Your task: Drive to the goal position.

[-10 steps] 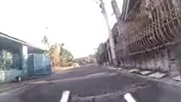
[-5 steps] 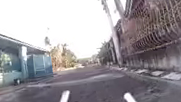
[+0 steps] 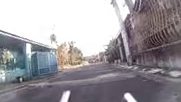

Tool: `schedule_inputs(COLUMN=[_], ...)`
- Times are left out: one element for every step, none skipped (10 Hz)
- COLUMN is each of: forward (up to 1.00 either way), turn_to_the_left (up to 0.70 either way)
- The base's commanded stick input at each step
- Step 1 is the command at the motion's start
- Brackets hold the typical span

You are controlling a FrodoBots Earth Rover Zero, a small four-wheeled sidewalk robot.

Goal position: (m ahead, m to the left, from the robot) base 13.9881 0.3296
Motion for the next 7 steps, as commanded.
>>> schedule_inputs(forward=[0.85,0.85,0.85,0.85,0.85,0.85,0.85], turn_to_the_left=[0.00,0.00,0.00,0.00,0.00,0.00,0.00])
